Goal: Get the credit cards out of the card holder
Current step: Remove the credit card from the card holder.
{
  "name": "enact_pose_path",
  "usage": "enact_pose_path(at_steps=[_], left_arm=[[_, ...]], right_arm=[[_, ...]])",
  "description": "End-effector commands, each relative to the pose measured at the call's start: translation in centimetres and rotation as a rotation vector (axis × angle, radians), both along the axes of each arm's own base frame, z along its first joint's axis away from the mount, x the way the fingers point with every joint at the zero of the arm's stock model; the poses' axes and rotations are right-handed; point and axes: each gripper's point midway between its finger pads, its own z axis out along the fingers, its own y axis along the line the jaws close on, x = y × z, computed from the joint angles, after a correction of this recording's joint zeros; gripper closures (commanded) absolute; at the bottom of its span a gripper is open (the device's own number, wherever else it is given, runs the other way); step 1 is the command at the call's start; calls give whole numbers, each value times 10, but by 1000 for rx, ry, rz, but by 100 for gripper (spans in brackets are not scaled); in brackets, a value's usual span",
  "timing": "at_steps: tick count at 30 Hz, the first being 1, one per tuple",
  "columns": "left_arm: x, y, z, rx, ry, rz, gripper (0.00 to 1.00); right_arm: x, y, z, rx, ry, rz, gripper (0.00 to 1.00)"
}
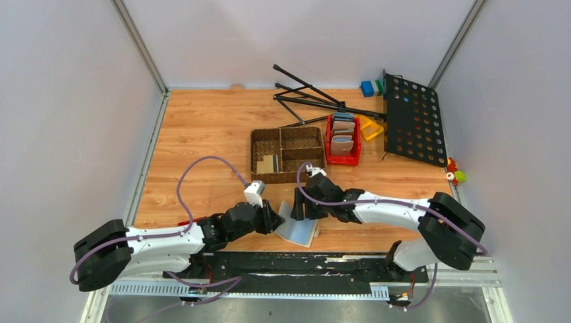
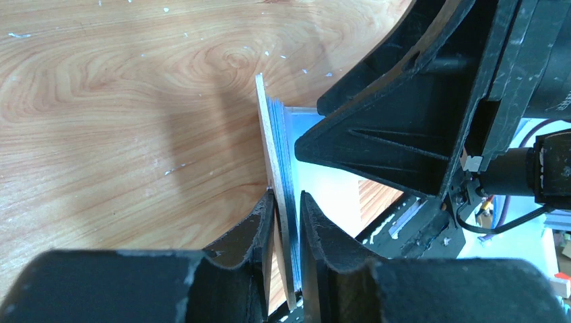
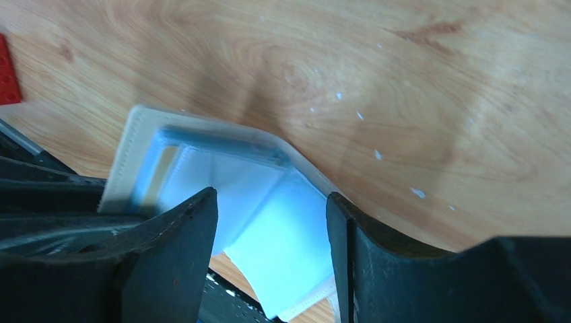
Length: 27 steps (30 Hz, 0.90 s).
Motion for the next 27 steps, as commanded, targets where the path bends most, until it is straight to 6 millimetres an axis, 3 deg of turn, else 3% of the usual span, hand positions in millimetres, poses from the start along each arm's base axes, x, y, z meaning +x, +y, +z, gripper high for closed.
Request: enact_pose_path(at_steps=[1,7,13,18,27], left_arm=[[8,-17,33,-85,-59,-7,75],[8,-18,34,-89,-60,-9,76],[8,-20,34,-81,-57,-18,74],[6,-22,32,-82,-51,-30,77],[4,-24,28,-71,-40,-44,80]], right_arm=[[-2,-17,2,-44,-41,-6,39],[-4,-29,14,-41,-78,-20,38],[-13,-13,41,104,-47,-10,32],[-16,-2,58,236,55,-107,33],[-16,11,57,464,231,-299,37]])
